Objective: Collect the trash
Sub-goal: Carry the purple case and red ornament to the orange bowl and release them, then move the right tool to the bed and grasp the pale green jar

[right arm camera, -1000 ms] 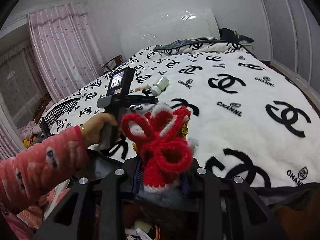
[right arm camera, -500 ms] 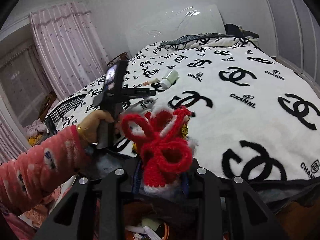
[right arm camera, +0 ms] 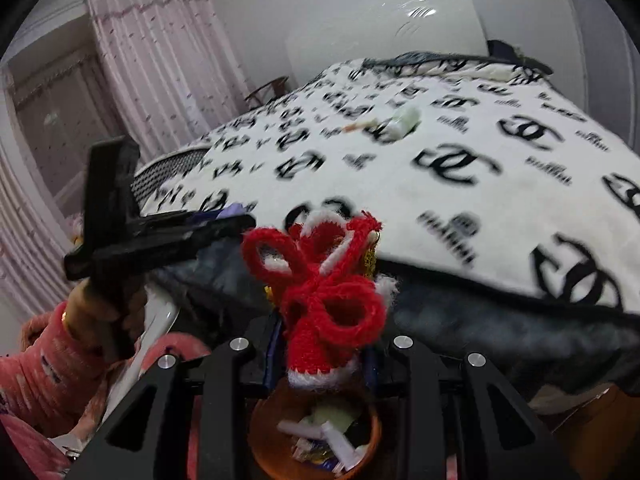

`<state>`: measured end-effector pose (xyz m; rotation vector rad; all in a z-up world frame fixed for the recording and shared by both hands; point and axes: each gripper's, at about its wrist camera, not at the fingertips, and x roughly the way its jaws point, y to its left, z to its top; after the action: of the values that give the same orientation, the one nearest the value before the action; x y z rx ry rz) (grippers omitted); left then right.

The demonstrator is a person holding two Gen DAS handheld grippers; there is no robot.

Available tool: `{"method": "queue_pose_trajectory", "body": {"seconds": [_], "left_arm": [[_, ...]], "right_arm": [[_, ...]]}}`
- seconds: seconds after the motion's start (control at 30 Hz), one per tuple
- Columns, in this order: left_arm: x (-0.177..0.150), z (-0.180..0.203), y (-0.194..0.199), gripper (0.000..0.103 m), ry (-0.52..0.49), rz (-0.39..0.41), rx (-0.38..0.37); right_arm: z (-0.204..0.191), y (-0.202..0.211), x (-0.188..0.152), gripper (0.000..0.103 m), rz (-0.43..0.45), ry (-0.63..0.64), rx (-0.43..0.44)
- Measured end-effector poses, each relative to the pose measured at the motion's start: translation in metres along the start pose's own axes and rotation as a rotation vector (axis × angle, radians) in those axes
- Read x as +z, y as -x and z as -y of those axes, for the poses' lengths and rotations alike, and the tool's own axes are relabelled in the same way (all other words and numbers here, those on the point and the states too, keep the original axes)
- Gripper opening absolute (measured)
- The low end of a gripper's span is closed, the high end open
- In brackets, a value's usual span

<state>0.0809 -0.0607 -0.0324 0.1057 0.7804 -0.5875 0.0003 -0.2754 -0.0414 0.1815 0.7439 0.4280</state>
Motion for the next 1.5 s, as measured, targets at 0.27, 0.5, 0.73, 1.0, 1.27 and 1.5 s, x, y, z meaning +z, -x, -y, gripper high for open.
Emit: {"method": "queue_pose_trajectory", "body": {"seconds": [0.27,0.5,0.73,1.0,1.27,1.5], "left_arm": [[-0.116,0.005,-0.05,0.038,0.094,-0.275,-0.001],[-0.194,-0.019,-0.165,0.038,0.203,-0.657,0.017],[-0.212,-0.034,-0.197,0.062,0.3,-0.735,0.064],[-0.212,-0.031,-0.183,0.064,0.296,-0.687,0.094],[-0.193,-0.027,-0.143,0.064,0.279,-0.554,0.145],[-0.154,-0.02,-0.069,0.076,0.233,-0.328,0.224]], "right_arm": [[-0.025,-0.069,-0.067,0.031,-0.242,-0.015,0.031],[0.011,-0.178,-0.141,0.031,-0.562,-0.149,-0.04],[0.037,-0.217,-0.169,0.055,-0.631,-0.246,-0.113],[0.036,-0.208,-0.163,0.066,-0.574,-0.241,-0.126],[0.033,-0.179,-0.151,0.069,-0.491,-0.239,-0.12],[0.008,-0.106,-0.095,0.073,-0.304,-0.182,-0.046]]}}
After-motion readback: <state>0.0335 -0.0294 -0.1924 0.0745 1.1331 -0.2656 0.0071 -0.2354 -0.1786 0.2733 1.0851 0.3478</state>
